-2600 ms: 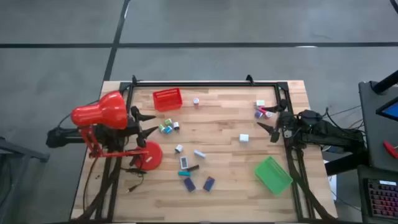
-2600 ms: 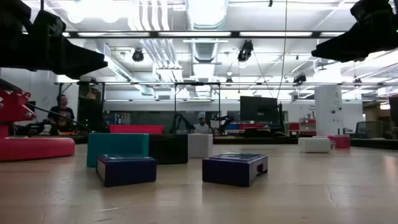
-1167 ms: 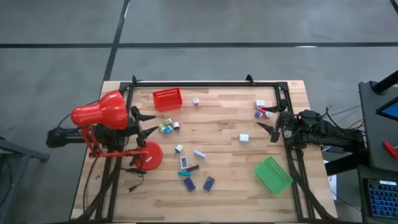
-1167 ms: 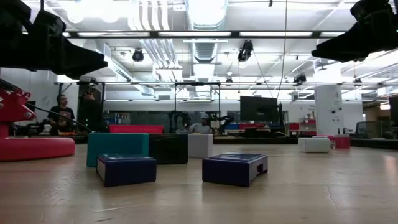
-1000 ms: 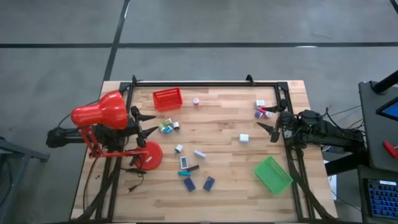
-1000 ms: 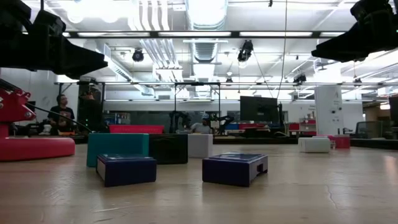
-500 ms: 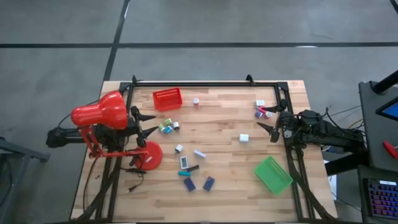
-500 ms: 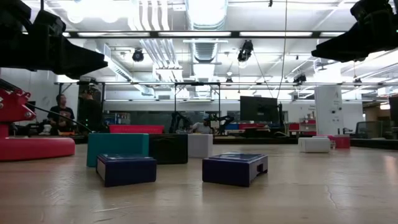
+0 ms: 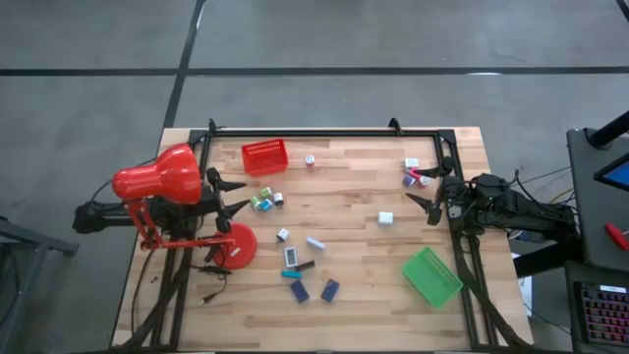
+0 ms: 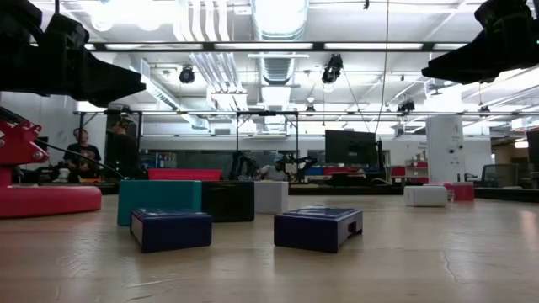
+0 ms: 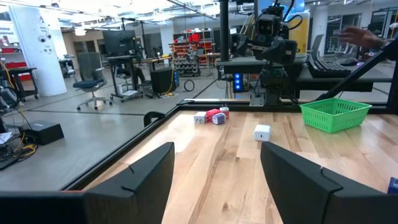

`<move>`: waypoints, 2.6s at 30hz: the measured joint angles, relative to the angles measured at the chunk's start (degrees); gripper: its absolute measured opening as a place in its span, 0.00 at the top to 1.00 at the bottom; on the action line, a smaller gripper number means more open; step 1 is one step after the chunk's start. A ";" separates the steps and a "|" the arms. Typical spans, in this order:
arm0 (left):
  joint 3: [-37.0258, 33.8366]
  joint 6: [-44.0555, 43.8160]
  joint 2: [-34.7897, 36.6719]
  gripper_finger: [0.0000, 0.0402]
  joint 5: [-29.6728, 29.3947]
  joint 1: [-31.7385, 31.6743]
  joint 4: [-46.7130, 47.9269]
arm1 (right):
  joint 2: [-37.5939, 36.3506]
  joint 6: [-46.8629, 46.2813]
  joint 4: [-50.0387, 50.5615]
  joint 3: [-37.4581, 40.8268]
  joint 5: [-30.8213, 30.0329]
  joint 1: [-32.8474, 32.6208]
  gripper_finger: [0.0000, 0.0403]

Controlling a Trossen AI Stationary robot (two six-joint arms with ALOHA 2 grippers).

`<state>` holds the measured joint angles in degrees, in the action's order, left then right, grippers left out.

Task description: Pick & Place Office items

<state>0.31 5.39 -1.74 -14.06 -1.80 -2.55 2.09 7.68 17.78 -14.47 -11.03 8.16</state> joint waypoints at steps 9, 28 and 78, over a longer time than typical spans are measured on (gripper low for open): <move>0.00 -0.02 -0.02 0.39 -0.01 0.02 0.00 | -0.01 -2.53 -1.01 0.01 -0.09 0.02 0.19; -0.02 -0.02 0.00 0.39 -0.01 0.02 0.00 | 14.22 -7.99 -2.38 -12.88 -8.46 0.02 0.19; -0.02 0.00 0.00 0.39 -0.01 0.02 0.00 | 49.09 -42.03 46.75 -40.91 -9.99 1.22 0.19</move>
<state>0.30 5.39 -1.74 -14.06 -1.78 -2.55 51.18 -34.35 64.53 -55.38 -21.02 9.38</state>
